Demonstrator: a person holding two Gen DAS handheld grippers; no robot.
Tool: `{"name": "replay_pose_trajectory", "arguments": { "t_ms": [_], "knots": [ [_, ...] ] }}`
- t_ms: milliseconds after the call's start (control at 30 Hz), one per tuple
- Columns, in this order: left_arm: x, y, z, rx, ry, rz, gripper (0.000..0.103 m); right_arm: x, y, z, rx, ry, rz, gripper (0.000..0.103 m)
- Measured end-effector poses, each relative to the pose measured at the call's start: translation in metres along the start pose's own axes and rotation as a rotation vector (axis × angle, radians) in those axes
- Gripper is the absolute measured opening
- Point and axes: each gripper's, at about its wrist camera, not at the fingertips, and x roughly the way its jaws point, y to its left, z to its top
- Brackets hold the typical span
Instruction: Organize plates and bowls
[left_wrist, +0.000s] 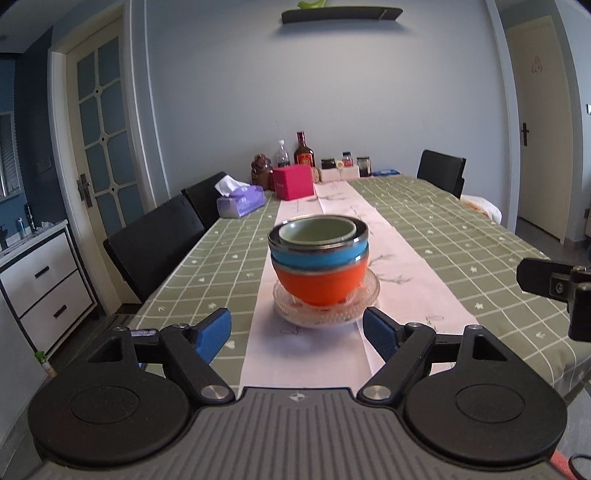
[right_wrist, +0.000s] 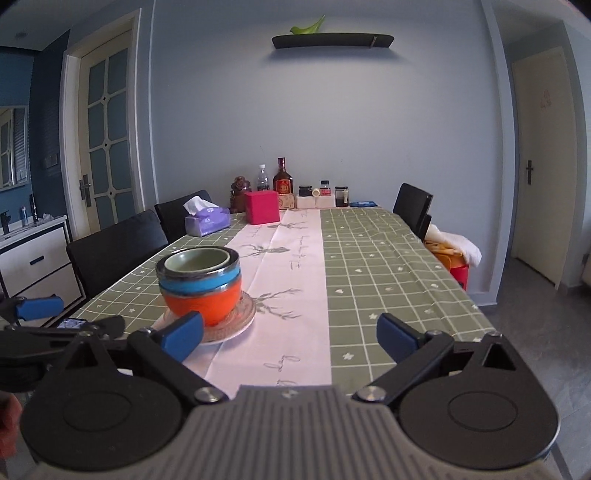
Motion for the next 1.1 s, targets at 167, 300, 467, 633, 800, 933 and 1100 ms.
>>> {"name": "replay_pose_trajectory", "arguments": {
  "t_ms": [167,300,467,633,800,933,1100],
  "knots": [
    [0.002,0.0,-0.008,-0.004,0.024,-0.016,0.095,0.006,0.003,-0.008,-0.005,0.026,0.0,0.099],
    [0.002,-0.001,-0.009,-0.001,0.027,-0.017,0.095,0.008,0.002,-0.01,0.004,0.035,0.006,0.099],
    [0.0,-0.001,-0.006,-0.007,0.015,-0.014,0.095,0.007,0.002,-0.009,0.008,0.021,0.001,0.1],
    [-0.002,-0.001,-0.005,-0.011,0.008,-0.016,0.095,0.004,0.002,-0.01,0.005,0.009,0.001,0.1],
    [-0.002,0.0,-0.004,-0.016,0.006,-0.019,0.095,0.0,0.001,-0.01,0.008,-0.011,-0.005,0.1],
    [-0.002,0.001,-0.004,-0.019,0.004,-0.024,0.095,-0.001,0.001,-0.01,0.01,-0.009,-0.003,0.1],
    [-0.002,0.001,-0.004,-0.022,0.003,-0.024,0.095,-0.002,0.0,-0.01,0.012,-0.013,-0.005,0.1]
  ]
}}
